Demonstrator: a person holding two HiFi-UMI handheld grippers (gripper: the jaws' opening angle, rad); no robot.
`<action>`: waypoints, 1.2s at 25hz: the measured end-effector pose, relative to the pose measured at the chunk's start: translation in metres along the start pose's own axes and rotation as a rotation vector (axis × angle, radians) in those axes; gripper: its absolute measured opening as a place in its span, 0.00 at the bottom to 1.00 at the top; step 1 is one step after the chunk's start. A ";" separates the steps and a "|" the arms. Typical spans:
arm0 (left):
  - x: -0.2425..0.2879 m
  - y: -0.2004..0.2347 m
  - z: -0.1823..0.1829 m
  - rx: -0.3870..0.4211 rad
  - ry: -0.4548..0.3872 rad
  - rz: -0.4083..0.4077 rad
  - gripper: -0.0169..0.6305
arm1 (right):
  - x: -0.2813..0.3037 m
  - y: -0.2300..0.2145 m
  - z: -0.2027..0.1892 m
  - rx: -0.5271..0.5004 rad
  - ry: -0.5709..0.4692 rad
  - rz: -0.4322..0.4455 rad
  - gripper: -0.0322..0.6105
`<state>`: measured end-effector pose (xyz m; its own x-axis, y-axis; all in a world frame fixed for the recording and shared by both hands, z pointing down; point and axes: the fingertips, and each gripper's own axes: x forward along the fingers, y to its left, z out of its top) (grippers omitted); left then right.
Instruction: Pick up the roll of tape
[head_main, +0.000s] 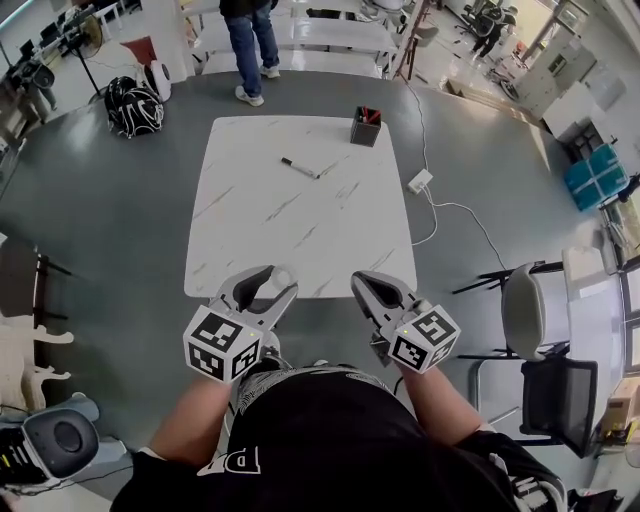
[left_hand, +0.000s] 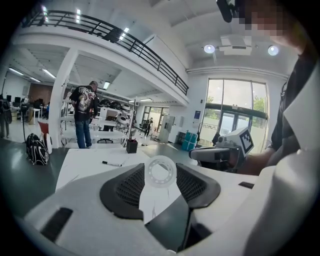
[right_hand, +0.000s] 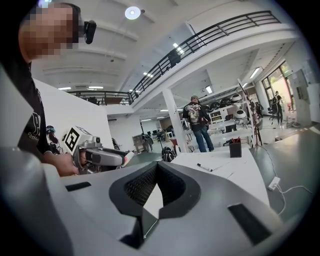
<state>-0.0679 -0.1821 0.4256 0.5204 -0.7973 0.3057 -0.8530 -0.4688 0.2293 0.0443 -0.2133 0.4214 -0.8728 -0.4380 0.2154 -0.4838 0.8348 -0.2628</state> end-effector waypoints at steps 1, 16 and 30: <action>-0.001 -0.005 -0.002 0.000 0.001 0.010 0.35 | -0.007 0.000 -0.002 0.004 -0.001 0.003 0.05; -0.040 -0.062 -0.044 -0.024 0.018 0.141 0.35 | -0.051 0.029 -0.041 0.010 0.022 0.114 0.05; -0.054 -0.039 -0.024 0.037 0.016 0.068 0.35 | -0.042 0.038 -0.030 0.017 -0.007 0.003 0.05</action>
<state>-0.0616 -0.1120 0.4220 0.4618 -0.8215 0.3346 -0.8870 -0.4280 0.1732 0.0643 -0.1528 0.4306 -0.8747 -0.4378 0.2080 -0.4820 0.8305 -0.2790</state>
